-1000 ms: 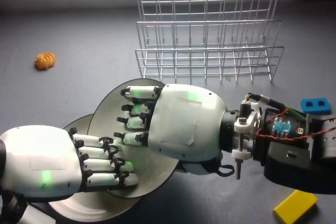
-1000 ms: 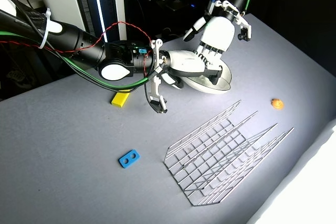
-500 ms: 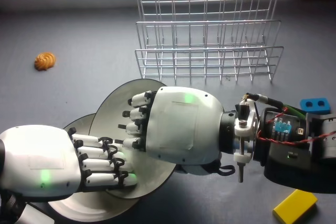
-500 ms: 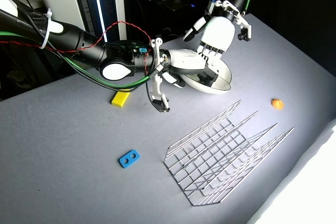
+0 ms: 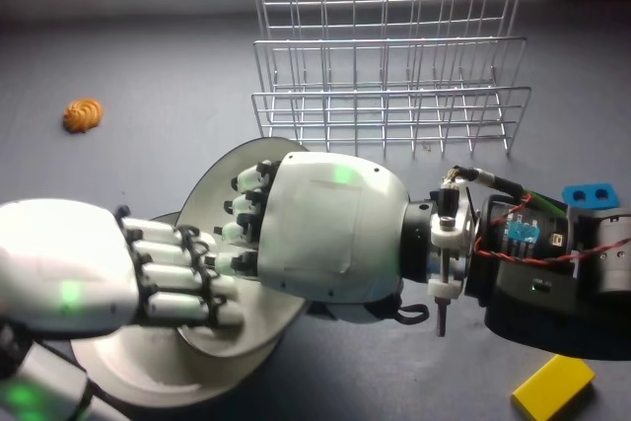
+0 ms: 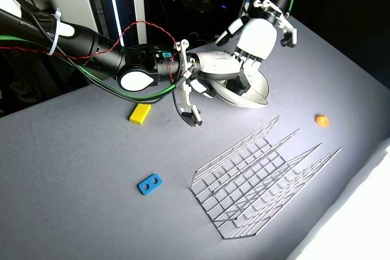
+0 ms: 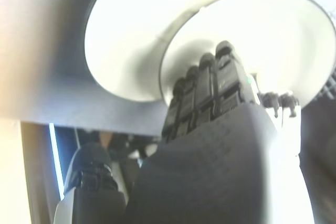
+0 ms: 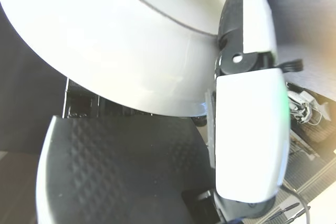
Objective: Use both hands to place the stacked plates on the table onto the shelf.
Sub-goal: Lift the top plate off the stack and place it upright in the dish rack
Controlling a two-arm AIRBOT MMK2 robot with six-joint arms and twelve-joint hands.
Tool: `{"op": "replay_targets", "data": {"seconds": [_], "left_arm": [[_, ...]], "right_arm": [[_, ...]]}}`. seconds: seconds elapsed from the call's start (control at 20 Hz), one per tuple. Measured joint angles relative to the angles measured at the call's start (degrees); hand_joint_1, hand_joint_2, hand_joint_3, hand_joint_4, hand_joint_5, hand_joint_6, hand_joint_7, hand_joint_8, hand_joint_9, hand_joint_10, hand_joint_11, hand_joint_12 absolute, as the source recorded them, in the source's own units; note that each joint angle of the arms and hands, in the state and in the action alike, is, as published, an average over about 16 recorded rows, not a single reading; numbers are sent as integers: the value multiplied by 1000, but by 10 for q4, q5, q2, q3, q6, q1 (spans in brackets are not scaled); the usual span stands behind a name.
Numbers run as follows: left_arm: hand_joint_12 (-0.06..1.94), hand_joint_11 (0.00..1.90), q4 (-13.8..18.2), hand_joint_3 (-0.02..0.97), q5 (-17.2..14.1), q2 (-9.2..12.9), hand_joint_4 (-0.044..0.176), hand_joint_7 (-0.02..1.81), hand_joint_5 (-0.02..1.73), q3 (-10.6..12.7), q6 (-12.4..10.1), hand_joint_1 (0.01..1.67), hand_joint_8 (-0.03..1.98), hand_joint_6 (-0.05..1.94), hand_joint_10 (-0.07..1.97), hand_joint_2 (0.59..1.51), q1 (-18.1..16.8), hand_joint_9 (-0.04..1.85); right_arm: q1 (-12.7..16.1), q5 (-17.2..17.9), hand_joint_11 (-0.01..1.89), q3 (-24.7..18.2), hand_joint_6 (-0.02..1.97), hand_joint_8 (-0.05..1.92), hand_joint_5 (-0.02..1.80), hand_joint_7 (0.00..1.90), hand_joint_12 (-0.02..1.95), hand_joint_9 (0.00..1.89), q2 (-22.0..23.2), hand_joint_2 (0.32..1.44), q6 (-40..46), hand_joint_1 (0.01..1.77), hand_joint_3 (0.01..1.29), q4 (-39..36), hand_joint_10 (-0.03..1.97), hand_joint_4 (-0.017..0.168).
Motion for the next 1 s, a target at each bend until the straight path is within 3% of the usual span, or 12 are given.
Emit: {"op": "replay_targets", "data": {"seconds": [0.3, 0.6, 1.0], "left_arm": [[-9, 17, 3, 15, 0, 14, 4, 27, 32, 24, 0, 21, 1, 16, 7, 1152, -34, 18], [-11, 17, 4, 15, 6, 31, 1, 31, 36, 52, 0, 20, 1, 20, 7, 1154, -63, 20], [-11, 18, 5, 15, 7, 46, 1, 34, 32, 90, 0, 19, 1, 19, 7, 1154, -78, 20]], "right_arm": [[8, 6, 817, -19, 1058, 1073, 825, 939, 1496, 958, 8, 967, -1, 1127, 11, 7, 944, 1], [13, 19, 812, -45, 1029, 1033, 864, 1015, 1456, 1011, 22, 984, -9, 1177, 11, 10, 905, 1], [15, 46, 787, -81, 1051, 1014, 853, 1012, 1438, 977, 44, 1006, -26, 1233, 11, 12, 1048, 0]]}}
